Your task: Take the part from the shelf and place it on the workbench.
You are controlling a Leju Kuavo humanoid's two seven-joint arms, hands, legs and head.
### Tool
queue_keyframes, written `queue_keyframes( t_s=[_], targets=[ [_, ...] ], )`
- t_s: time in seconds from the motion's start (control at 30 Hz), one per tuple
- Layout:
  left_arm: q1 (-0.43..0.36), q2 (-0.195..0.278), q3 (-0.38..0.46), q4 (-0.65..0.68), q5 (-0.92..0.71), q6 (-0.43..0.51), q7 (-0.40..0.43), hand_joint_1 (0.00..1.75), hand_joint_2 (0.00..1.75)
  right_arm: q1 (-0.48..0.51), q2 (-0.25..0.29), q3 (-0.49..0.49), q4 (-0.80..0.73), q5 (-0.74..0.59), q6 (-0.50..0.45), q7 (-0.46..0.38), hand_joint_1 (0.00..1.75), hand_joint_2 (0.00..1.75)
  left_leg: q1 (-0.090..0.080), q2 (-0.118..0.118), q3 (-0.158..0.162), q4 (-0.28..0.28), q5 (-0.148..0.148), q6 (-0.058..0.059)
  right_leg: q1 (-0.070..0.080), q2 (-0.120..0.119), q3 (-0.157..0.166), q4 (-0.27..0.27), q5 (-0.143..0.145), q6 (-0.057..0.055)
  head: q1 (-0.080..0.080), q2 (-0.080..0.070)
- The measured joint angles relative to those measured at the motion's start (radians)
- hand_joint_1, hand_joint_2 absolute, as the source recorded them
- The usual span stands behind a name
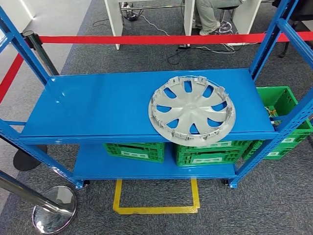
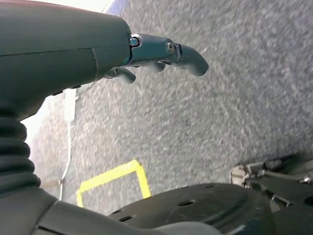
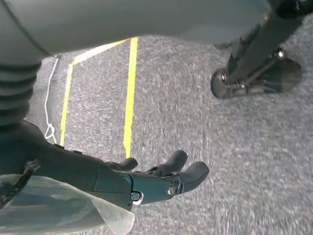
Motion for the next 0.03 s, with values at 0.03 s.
queue_keyframes(
  t_s=[0.03],
  targets=[
    [0.001, 0.001, 0.0, 0.0, 0.007, -0.005, 0.0, 0.0, 0.0, 0.002, 0.0, -0.011, -0.002, 0.012, 0.002, 0.002, 0.0, 0.0, 0.0, 0.0, 0.0, 0.0, 0.0, -0.001, 0.0, 0.0, 0.0, 0.0, 0.0, -0.001, 0.0, 0.0]
  ],
)
